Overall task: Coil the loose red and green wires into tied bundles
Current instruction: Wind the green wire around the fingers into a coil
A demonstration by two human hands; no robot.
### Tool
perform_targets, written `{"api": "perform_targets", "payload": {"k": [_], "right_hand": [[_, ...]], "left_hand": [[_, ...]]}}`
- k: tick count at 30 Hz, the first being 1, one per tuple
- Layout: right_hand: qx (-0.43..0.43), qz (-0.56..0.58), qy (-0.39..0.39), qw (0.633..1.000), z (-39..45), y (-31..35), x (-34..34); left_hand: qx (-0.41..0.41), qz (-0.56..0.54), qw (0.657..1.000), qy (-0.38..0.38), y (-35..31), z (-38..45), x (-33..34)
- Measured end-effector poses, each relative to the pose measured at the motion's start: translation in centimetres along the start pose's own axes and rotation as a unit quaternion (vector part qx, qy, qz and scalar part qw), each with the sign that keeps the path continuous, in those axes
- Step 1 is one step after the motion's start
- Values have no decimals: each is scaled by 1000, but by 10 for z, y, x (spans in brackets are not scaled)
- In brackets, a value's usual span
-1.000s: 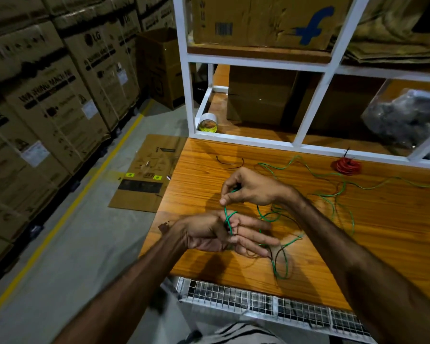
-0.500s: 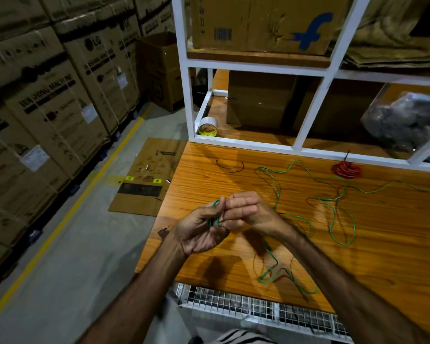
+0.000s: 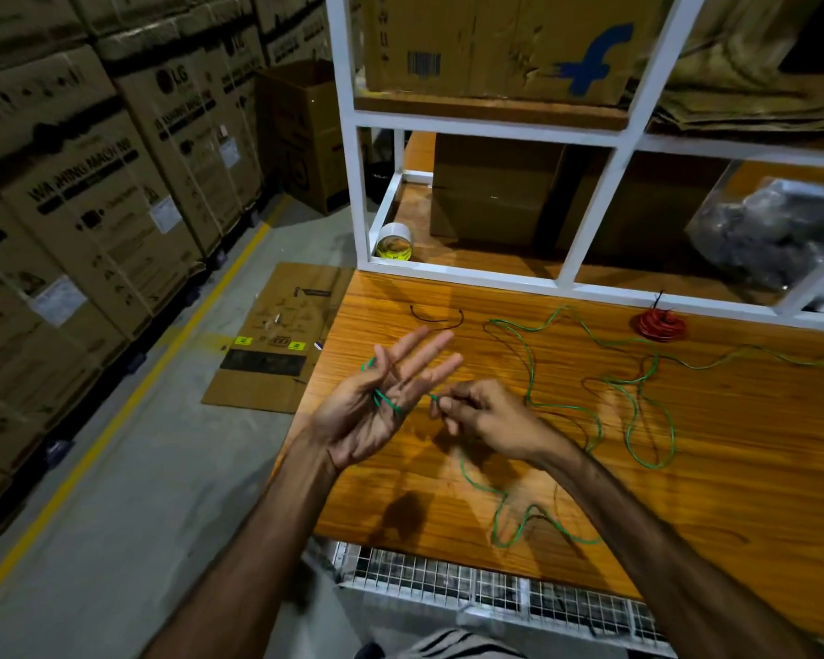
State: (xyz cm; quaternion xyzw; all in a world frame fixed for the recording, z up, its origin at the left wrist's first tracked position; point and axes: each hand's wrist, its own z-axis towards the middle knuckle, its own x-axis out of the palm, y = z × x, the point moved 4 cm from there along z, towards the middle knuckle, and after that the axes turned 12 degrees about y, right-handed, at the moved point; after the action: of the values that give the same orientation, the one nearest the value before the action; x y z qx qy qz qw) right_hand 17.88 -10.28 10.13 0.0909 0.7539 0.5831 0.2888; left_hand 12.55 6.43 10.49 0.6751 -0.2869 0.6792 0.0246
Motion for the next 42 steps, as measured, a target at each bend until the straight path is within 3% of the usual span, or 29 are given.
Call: {"api": "perform_targets", "payload": {"k": [1,2,4,8,11,14,16,17,19,20,26,32,35,38,42], "right_hand": [[10,-34,15,999,1,1,2],[14,-62,25,998,2,2,2],[26,-114,33,993,2,2,5],[37,-202,21,978,1,5,2],[39,-265,24,963,1,12,-2],[34,-304,49,951,5,19,-5],[30,-310,63,948,4,22,-15],[31,-309,62,949,2,22,-23],[33,-299,55,952,-2,22,-37],[30,-294,53,954,-3,22,-42],[-2,-207,58,977,-3,27,-48],[-65,-89,4,994,-4,22,-37],[-88,-80,-41,992,-5,12,-29],[-41,-131,-80,987,-6,-6,-17],[-22,-222,-94,970,-10,-10,-13]], "left_hand": [[74,34,997,-10,-4,4,-6],[78,15,997,-2,-4,9,-11],[125,75,986,-79,-3,17,-20],[220,275,913,-205,-7,26,-39],[136,516,822,-198,-2,30,-44],[47,701,699,-131,18,37,-44],[3,731,674,-102,27,39,-35],[-26,711,697,-88,30,36,-29],[-96,622,777,-34,37,28,-18],[-133,591,795,1,41,25,-12],[-277,413,856,145,54,15,5],[-231,117,924,280,56,6,30],[-130,5,954,269,43,13,45],[3,-77,973,218,24,23,54],[115,2,993,8,9,45,25]]}}
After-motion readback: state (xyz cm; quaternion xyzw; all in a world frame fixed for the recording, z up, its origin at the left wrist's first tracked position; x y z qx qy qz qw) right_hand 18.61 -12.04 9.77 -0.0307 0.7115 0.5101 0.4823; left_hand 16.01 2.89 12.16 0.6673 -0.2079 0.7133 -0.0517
